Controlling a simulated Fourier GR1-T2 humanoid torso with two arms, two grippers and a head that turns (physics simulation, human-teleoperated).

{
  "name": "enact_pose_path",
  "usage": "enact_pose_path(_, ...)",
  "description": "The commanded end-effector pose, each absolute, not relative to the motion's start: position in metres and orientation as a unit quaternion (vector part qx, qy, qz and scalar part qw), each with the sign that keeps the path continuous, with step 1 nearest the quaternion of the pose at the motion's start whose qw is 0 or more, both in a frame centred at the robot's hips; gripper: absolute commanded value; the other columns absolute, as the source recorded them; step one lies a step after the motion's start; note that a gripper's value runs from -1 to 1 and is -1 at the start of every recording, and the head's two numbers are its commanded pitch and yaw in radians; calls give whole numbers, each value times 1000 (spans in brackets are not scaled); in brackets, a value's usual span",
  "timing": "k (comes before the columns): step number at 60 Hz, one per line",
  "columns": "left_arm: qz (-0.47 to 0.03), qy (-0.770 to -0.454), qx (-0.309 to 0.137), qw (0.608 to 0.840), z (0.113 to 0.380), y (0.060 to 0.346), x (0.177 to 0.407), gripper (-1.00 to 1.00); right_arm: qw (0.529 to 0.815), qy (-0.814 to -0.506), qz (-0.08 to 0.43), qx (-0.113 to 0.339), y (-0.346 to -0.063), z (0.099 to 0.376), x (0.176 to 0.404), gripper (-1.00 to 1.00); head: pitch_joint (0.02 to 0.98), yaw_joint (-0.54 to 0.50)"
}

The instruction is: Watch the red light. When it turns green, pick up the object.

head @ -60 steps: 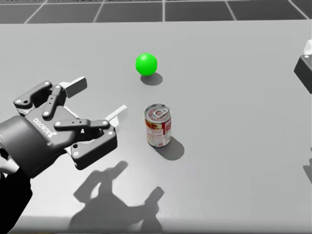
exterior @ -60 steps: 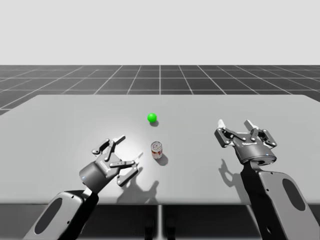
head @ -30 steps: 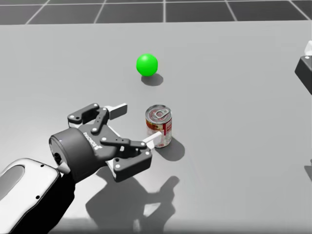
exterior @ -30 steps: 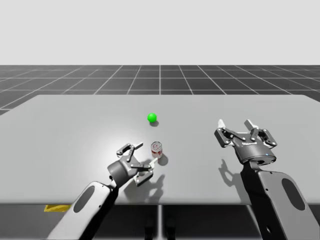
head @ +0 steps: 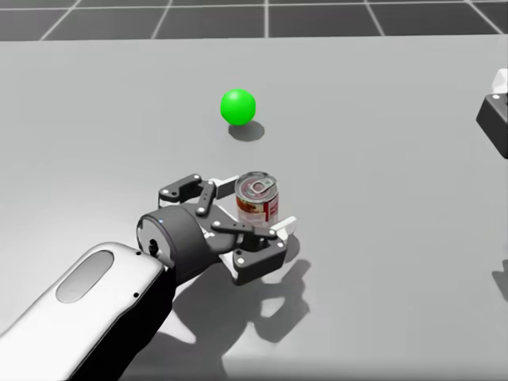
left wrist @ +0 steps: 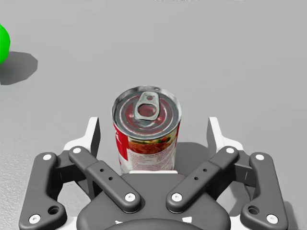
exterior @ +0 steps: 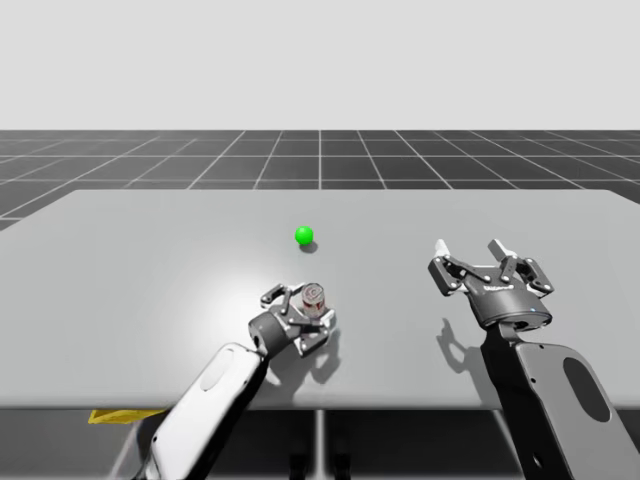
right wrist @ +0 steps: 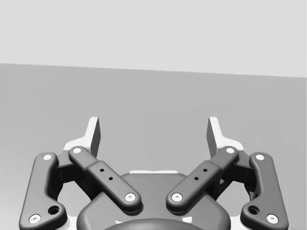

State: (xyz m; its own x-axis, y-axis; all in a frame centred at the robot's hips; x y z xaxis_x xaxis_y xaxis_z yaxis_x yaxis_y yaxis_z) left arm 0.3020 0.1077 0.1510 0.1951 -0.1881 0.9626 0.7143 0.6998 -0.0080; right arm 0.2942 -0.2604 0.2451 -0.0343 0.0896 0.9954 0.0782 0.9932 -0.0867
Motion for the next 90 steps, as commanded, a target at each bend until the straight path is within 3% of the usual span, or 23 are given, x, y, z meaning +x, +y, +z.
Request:
enact_pose_path(1,-304,-563,-229,734,146,99,313,-1000,692,-719,6,-58,-260,245,294,-1000,806,33)
enact_pose_path(8,-310,-552,-224,741,140,99,314,-1000,692,-720,6,-58,-260,246,293,-1000,799,32)
enact_pose_path(10,-313,-548,-223,743,138,100,313,-912,692,-720,6,-58,-260,246,293,-1000,798,31)
enact_pose_path(12,-313,-544,-227,745,135,101,312,-85,692,-720,6,-58,-260,246,293,-1000,797,32)
enact_pose_path(13,-316,-542,-225,746,135,101,312,888,692,-720,6,-58,-260,246,293,-1000,796,31)
enact_pose_path(15,-318,-543,-225,744,134,102,311,1000,691,-720,6,-59,-260,246,293,-1000,794,31)
enact_pose_path(27,-324,-540,-224,744,131,101,309,1000,691,-720,5,-59,-260,247,293,-1000,750,28)
enact_pose_path(57,-330,-535,-226,744,128,102,307,966,690,-721,5,-57,-260,246,292,-1000,449,25)
enact_pose_path(69,-330,-534,-228,744,129,101,306,979,690,-721,5,-57,-260,245,292,-1000,415,22)
enact_pose_path(75,-316,-549,-236,737,143,104,309,1000,690,-721,5,-57,-260,245,292,-1000,416,22)
enact_pose_path(83,-291,-563,-263,727,183,111,315,1000,691,-721,5,-57,-260,245,293,-1000,419,21)
enact_pose_path(90,-294,-580,-254,716,208,116,321,994,692,-720,8,-56,-258,244,293,-1000,417,23)
